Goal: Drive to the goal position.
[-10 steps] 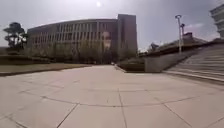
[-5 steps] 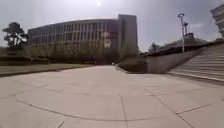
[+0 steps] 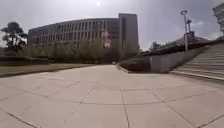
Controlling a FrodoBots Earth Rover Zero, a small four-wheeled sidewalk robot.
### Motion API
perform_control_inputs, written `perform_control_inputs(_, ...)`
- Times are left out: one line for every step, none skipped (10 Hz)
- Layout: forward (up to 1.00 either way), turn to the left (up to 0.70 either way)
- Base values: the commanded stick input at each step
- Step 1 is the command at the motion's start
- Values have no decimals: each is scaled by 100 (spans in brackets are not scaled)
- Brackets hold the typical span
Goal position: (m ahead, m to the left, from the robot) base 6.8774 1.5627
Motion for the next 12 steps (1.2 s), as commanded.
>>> perform_control_inputs(70,0)
perform_control_inputs(70,0)
perform_control_inputs(70,0)
perform_control_inputs(70,0)
perform_control_inputs(70,0)
perform_control_inputs(70,0)
perform_control_inputs(70,0)
perform_control_inputs(70,0)
perform_control_inputs(70,0)
perform_control_inputs(70,0)
perform_control_inputs(70,0)
perform_control_inputs(70,0)
